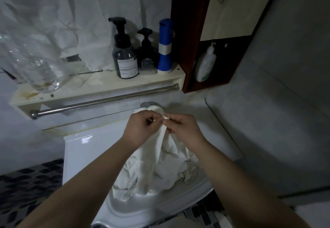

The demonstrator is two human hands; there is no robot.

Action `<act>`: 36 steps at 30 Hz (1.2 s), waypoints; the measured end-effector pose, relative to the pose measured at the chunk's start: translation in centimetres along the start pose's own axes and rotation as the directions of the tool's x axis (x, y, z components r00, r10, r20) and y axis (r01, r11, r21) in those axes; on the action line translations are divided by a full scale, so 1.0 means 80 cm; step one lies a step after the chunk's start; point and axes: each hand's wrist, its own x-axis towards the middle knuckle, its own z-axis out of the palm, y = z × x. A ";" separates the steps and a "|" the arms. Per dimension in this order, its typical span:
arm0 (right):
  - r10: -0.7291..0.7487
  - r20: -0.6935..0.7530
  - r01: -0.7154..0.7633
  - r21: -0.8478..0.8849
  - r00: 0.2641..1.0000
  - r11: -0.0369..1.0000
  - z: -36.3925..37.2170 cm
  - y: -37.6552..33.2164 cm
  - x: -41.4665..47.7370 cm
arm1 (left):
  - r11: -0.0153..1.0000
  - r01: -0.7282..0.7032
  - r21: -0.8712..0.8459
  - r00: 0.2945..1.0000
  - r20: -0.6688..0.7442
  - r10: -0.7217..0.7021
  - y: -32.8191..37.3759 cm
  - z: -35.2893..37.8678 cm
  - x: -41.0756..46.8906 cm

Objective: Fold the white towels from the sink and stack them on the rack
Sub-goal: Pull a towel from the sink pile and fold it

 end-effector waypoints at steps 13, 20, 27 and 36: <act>-0.043 0.103 0.036 0.069 0.994 0.997 -0.042 -0.042 0.012 | 0.961 -0.057 -0.269 0.912 0.377 0.160 0.023 -0.002 0.034; -0.185 -0.089 0.178 -0.086 0.979 0.980 -0.091 -0.080 0.031 | 0.972 0.016 -0.235 0.891 0.444 0.093 0.019 -0.020 0.051; -0.220 -0.302 0.186 -0.137 0.927 0.973 -0.137 -0.078 0.058 | 1.000 0.005 -0.008 0.865 0.501 0.000 -0.022 -0.043 0.044; -0.207 -0.550 0.098 -0.222 0.809 0.970 -0.179 -0.057 0.104 | 0.977 0.174 0.122 0.924 0.322 -0.204 -0.079 -0.079 0.023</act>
